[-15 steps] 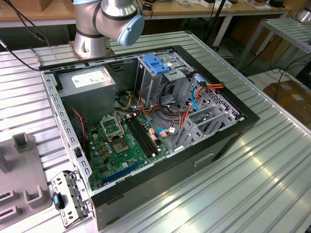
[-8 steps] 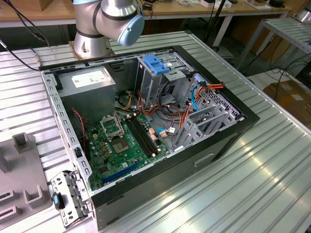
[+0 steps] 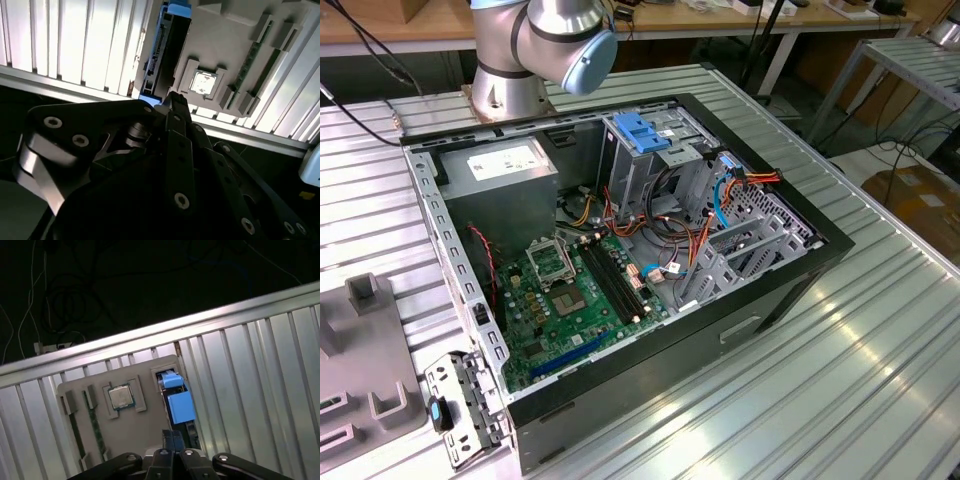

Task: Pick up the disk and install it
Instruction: 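Pick up the disk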

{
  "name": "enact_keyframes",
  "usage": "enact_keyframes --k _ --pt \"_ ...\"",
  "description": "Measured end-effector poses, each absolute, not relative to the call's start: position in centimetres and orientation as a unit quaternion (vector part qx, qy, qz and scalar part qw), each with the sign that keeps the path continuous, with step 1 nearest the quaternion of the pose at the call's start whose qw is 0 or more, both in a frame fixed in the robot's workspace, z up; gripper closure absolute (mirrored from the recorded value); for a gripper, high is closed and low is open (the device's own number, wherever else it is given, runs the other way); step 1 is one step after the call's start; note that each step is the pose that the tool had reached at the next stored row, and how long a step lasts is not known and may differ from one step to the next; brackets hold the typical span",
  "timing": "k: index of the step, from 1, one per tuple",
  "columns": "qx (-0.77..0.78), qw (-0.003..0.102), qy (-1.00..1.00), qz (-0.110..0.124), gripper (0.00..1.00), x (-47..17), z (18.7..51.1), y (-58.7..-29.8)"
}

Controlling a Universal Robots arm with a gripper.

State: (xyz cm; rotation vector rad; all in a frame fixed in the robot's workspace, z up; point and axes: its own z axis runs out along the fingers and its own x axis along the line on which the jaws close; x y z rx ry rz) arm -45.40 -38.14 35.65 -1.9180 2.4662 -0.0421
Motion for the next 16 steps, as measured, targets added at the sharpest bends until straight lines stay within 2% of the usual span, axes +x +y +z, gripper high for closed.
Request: enact_keyframes --k 3,6,7,9,10,11,16 --pt "-0.622 0.009 0.783 -0.013 0.89 -45.55 35.61 -38.14" --pt "-0.632 0.009 0.775 -0.013 0.71 -45.77 35.55 -38.14" --pt "-0.635 0.009 0.773 -0.013 0.71 -45.85 35.53 -38.14" --pt "-0.642 0.009 0.766 -0.013 0.58 -45.95 35.46 -38.14" --pt "-0.649 0.009 0.760 -0.013 0.58 -45.98 35.41 -38.14" --pt "-0.654 0.009 0.756 -0.013 0.52 -46.00 35.38 -38.14" --pt "-0.673 0.010 0.739 -0.013 0.52 -46.13 35.16 -38.14"
